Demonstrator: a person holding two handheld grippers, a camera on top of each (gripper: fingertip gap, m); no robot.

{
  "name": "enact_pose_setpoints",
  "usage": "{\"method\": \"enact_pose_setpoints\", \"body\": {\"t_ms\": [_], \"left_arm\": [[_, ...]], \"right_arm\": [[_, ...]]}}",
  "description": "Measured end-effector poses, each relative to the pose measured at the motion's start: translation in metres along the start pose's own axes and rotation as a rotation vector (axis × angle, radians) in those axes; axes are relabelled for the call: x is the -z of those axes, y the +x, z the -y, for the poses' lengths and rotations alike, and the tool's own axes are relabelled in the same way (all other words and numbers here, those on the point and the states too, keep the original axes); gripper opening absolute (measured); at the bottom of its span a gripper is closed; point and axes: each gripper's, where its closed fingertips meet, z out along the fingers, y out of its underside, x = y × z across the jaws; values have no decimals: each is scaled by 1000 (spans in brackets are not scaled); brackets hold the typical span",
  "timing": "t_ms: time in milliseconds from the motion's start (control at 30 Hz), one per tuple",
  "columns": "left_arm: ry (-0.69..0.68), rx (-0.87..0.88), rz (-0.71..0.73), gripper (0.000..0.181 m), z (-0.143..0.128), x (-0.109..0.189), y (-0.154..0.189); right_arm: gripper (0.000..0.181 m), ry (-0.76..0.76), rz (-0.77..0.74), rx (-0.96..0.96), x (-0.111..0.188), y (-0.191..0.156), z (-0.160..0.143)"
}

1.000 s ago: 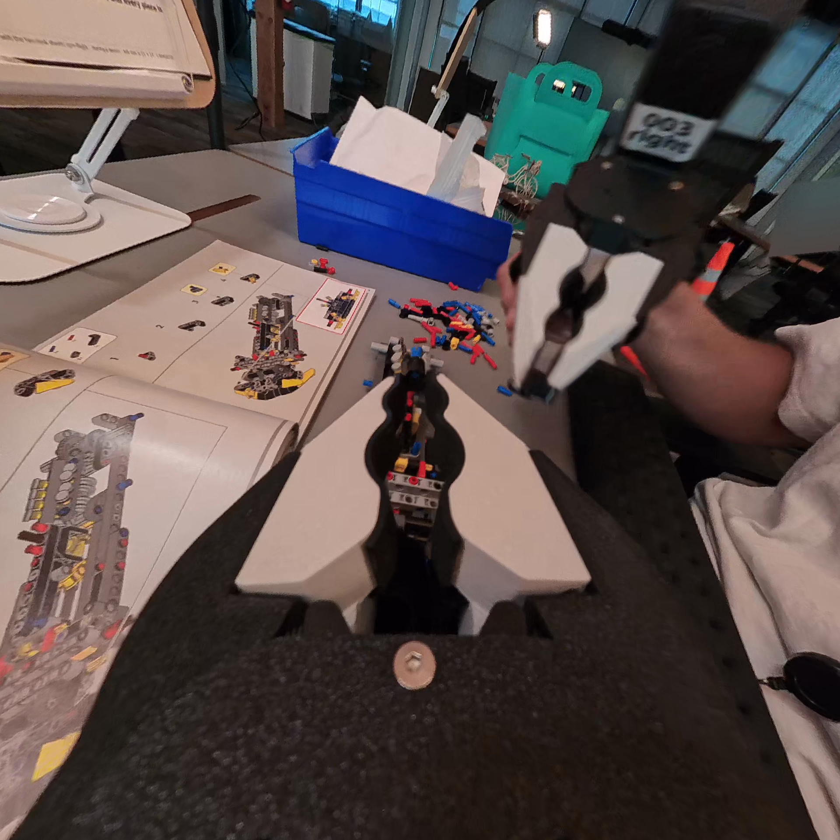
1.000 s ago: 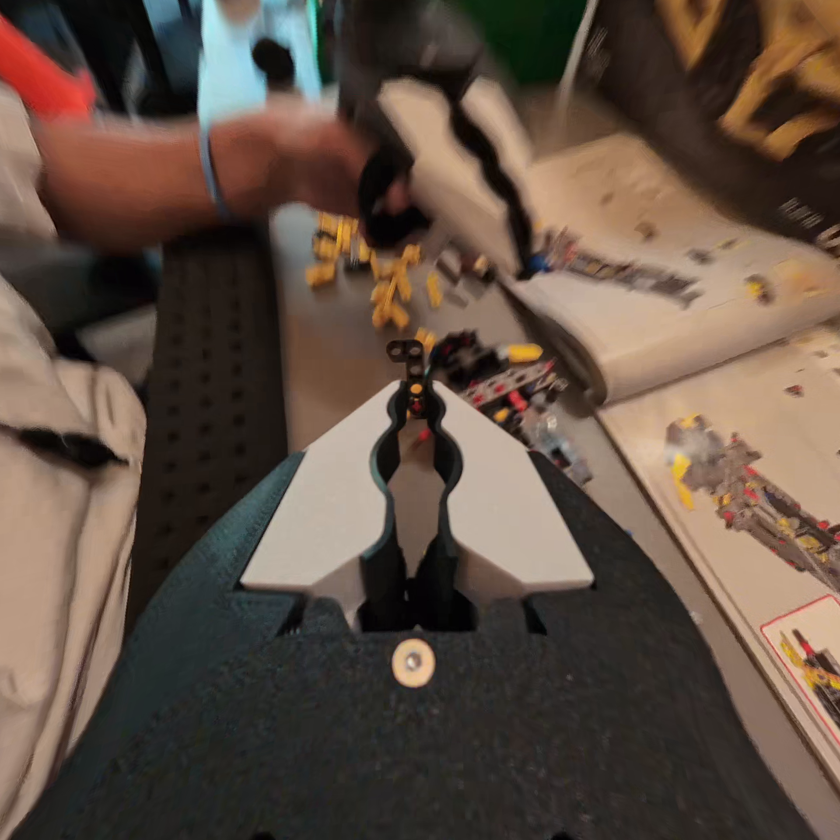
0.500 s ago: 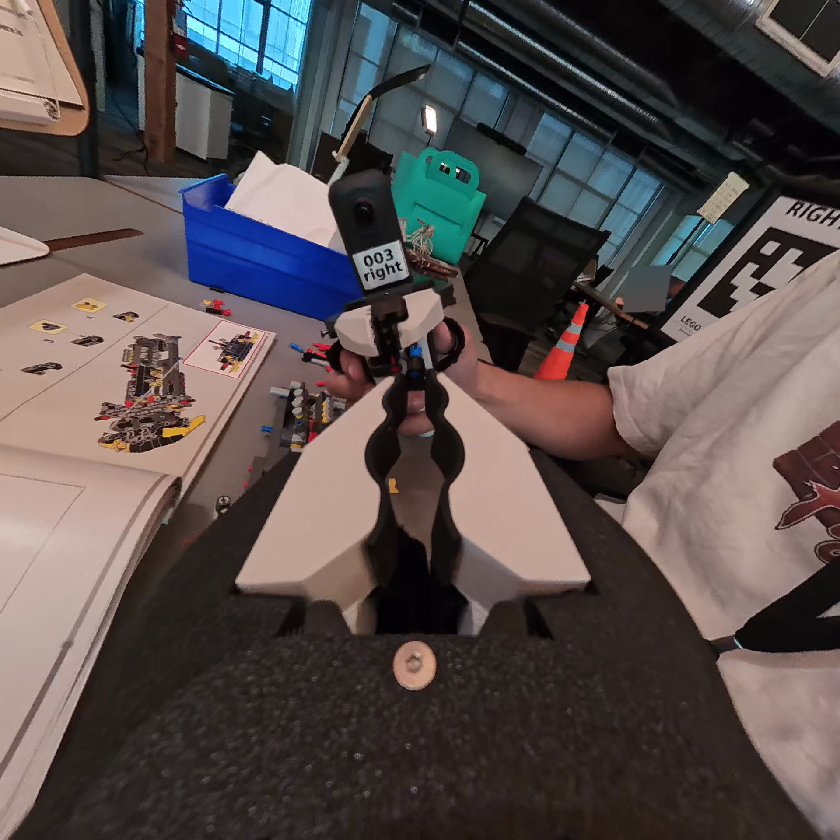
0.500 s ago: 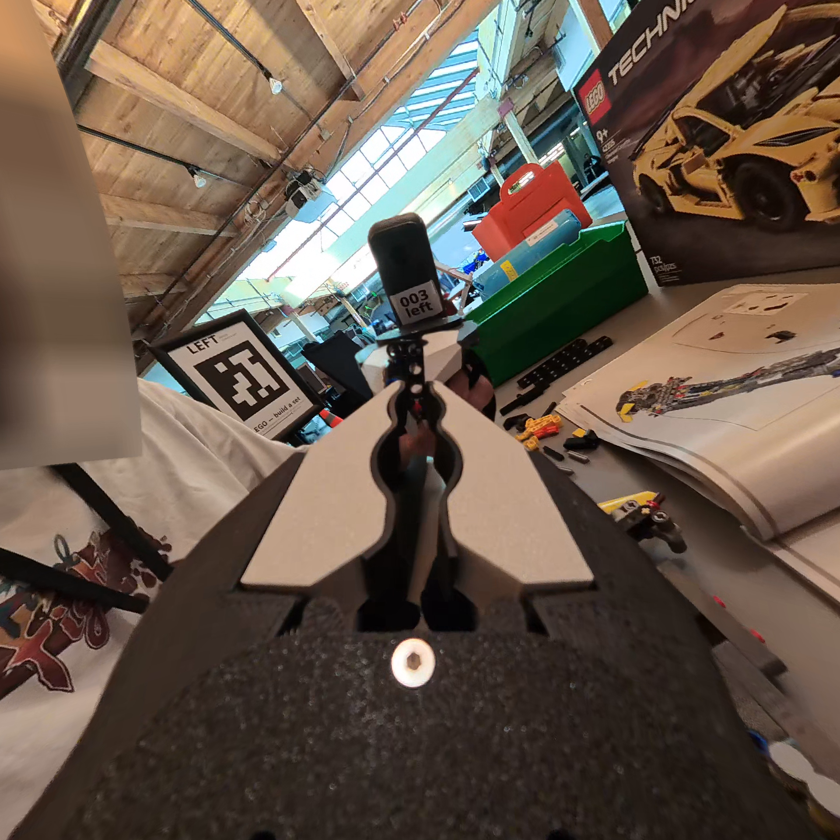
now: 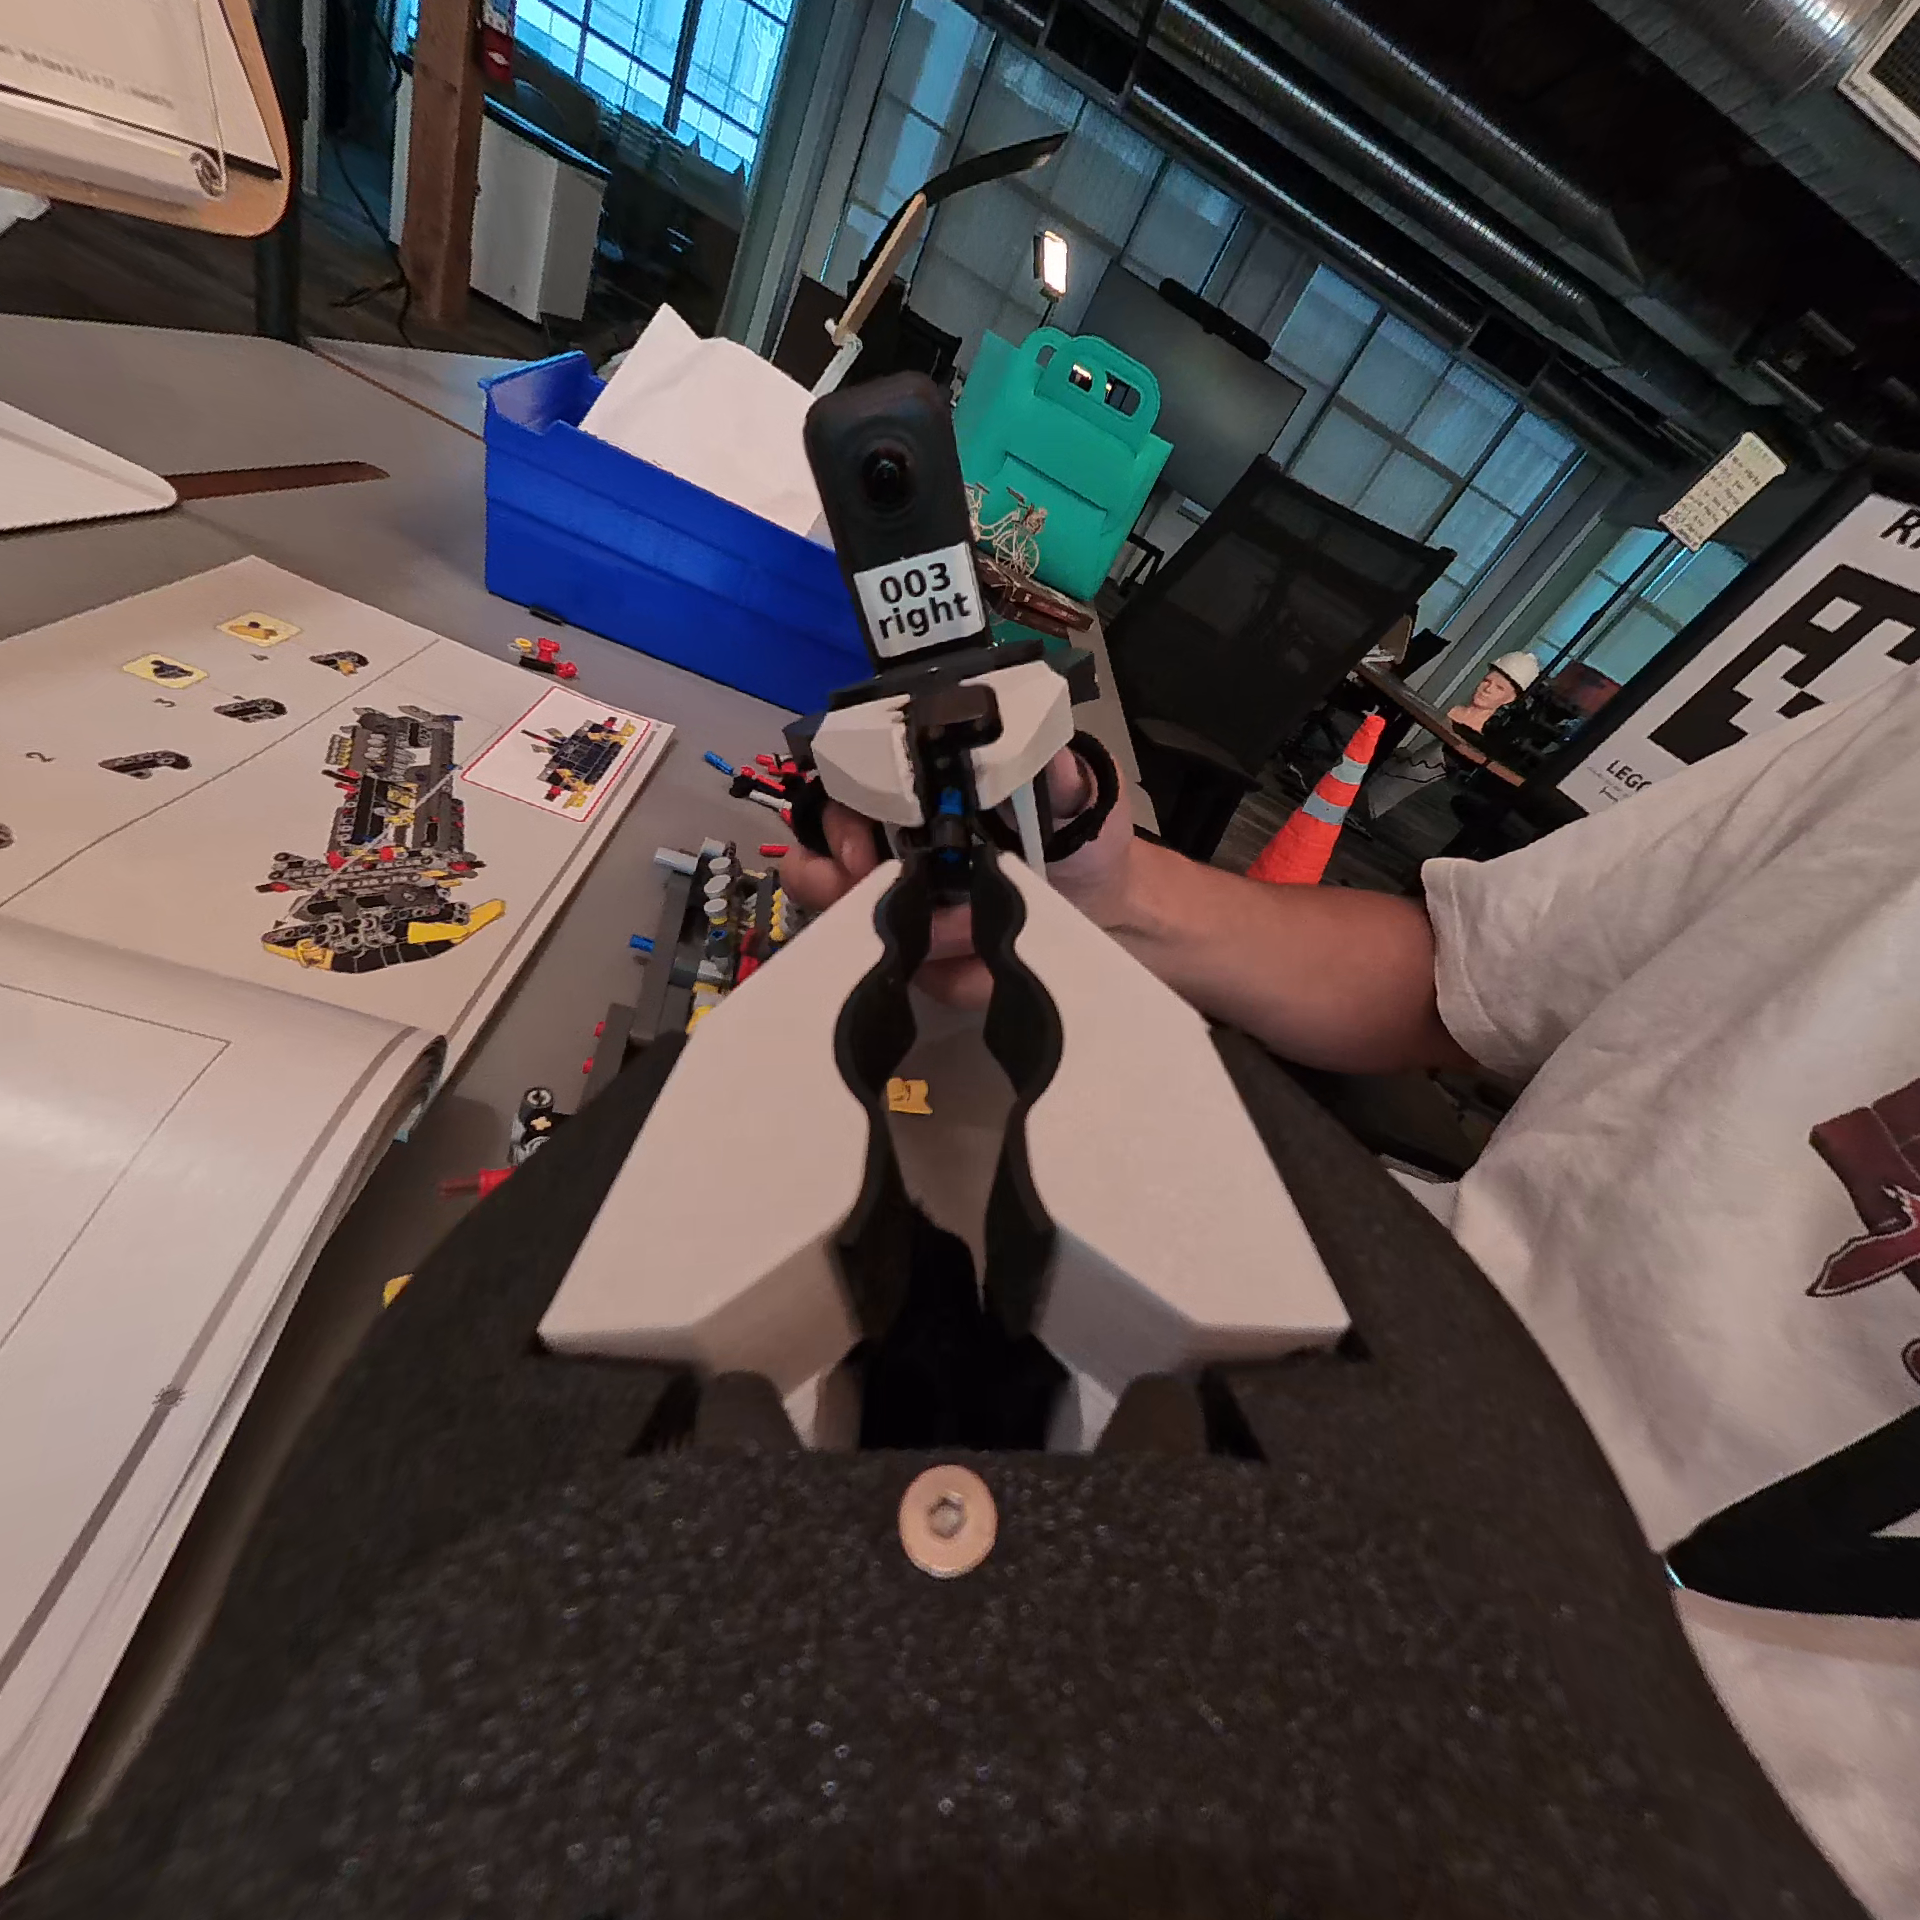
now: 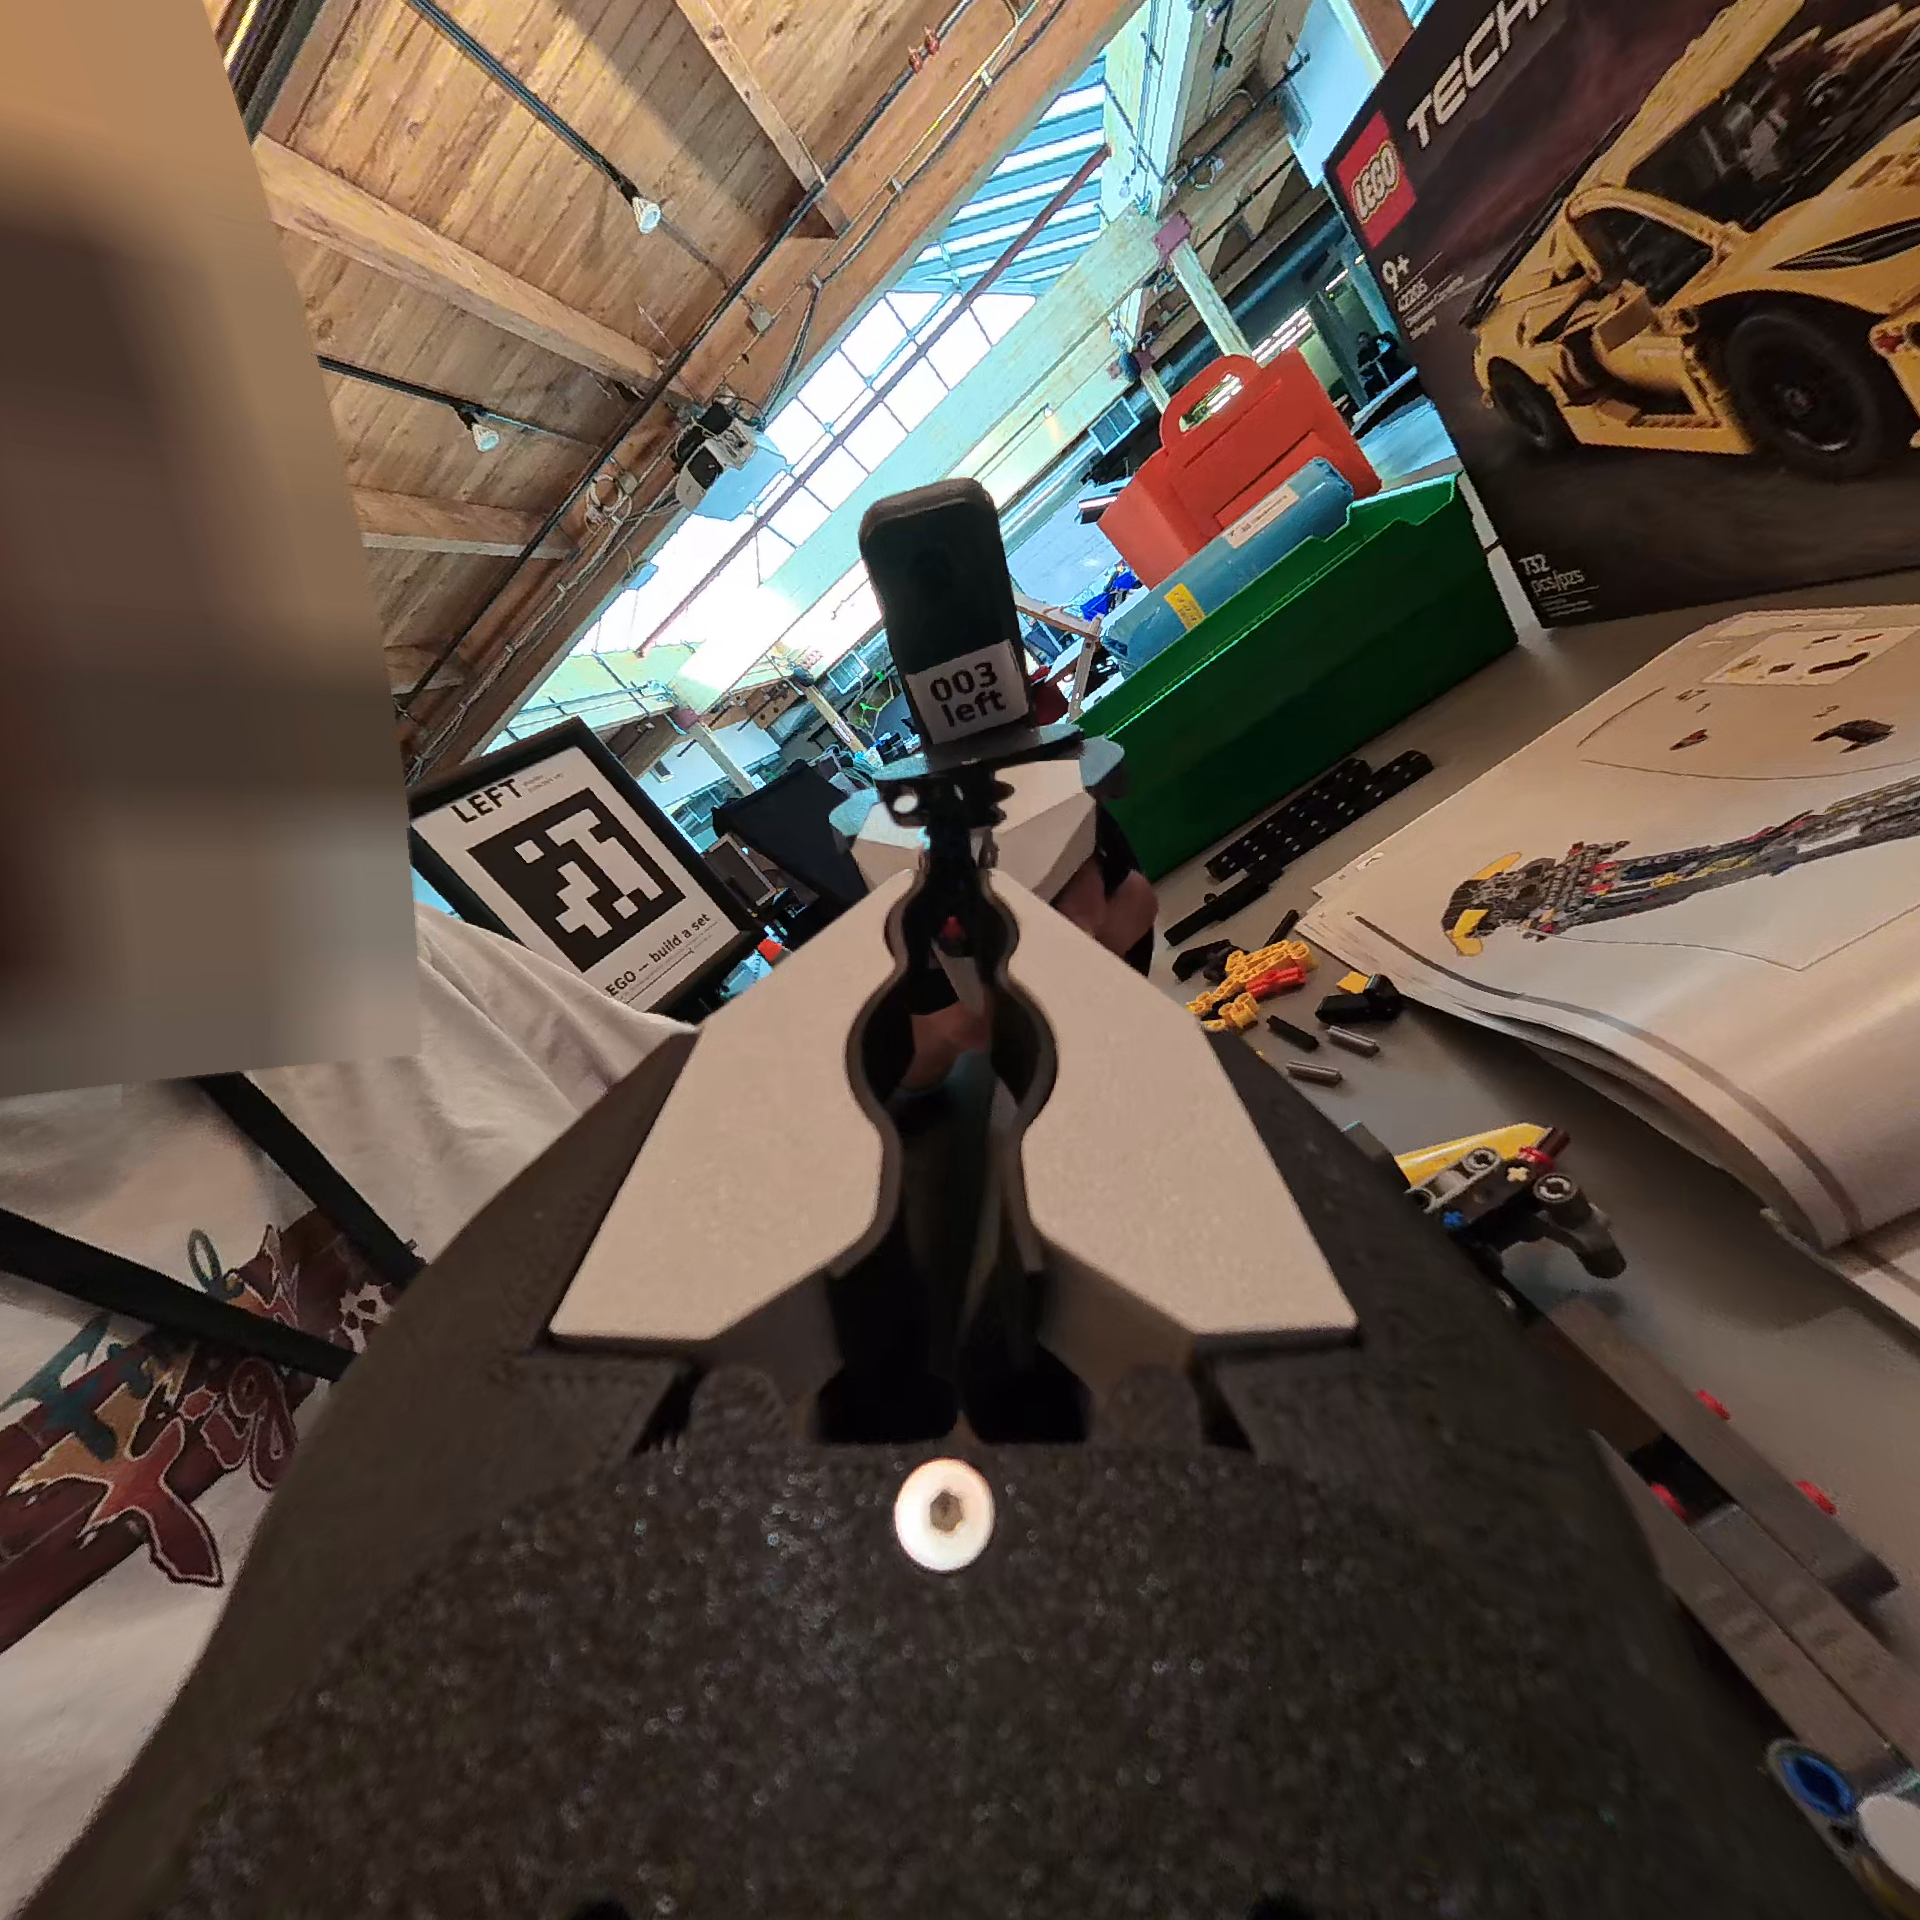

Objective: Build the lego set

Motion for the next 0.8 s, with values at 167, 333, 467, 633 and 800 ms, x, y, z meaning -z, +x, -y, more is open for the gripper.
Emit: {"method": "enact_pose_setpoints", "body": {"t_ms": [167,333,467,633,800], "left_arm": [[-6,-21,24,6,-1,-1,-3],[-12,-38,38,6,-2,-1,-5],[-46,-78,46,6,-6,-1,-5],[-43,-140,46,6,-4,0,-1],[4,-120,29,6,6,6,1]], "right_arm": [[6,-8,-32,26,1,3,-1],[6,-21,-75,93,2,5,-2],[6,-46,-98,140,3,6,-6],[5,-36,-62,118,3,0,-6],[6,1,-27,18,9,0,2]]}}
